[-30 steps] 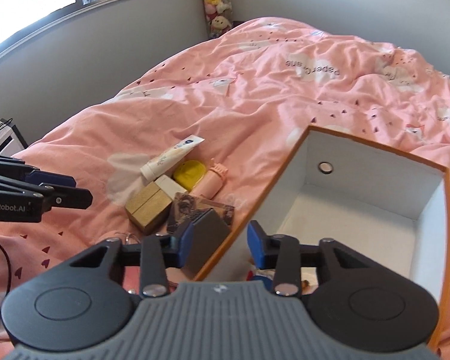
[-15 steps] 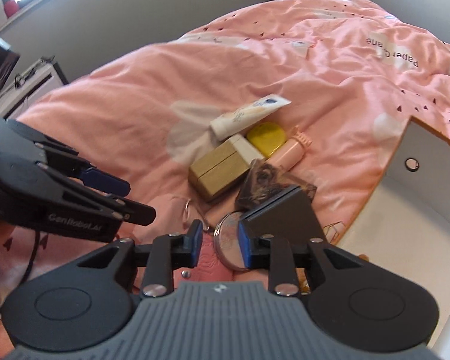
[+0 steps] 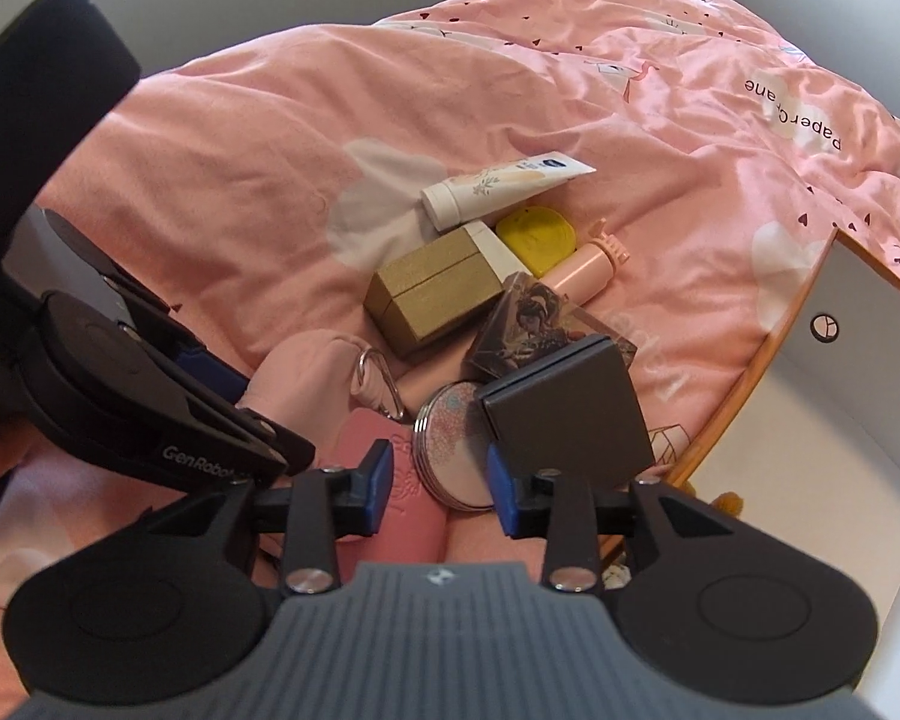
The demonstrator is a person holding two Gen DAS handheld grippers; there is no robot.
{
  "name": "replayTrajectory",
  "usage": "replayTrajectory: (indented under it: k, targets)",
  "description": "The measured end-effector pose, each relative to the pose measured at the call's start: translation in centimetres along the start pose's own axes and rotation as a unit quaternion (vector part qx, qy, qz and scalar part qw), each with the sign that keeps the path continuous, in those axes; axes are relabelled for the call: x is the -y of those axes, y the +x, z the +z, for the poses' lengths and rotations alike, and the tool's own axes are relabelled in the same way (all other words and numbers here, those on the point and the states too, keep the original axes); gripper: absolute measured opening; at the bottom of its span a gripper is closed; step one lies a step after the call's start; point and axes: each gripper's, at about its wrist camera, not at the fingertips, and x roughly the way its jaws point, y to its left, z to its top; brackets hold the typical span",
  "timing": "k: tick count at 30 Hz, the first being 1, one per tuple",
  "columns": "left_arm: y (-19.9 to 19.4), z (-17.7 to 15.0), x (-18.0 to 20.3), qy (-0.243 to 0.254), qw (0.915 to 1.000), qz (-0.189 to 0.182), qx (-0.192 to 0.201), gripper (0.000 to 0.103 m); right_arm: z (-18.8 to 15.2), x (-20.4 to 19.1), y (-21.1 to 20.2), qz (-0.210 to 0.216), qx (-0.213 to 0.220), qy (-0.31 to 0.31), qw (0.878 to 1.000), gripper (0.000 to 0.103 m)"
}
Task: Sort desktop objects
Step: 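Move both grippers back to the item pile beside the box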
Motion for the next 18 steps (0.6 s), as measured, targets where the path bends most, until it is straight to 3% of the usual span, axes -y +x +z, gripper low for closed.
replayTrajectory:
  k: [4,10,12,18]
  targets:
    - [-1.1,-0.7,0.6,0.019,0.9994,0.021,0.022,0.036,0.0,-0.3,0.0,0.005,0.001,-0.005,1.000,0.041]
    - [-4.1,-1.3,1.0,0.070,0.9947,0.058,0.046,0.034,0.1,-1.9,0.6,0.029,-0.016,-0.039,0.999,0.043]
    - [-4.6,-1.3,0.7,0.070,0.9945,0.060,0.049,0.034,0.1,-2.7,1.2,0.031,-0.032,-0.055,0.997,0.052]
    - [-3.7,-1.2,0.2,0.050,0.9964,0.053,0.042,0.034,-0.5,-4.7,3.6,0.029,-0.081,-0.088,0.992,0.061]
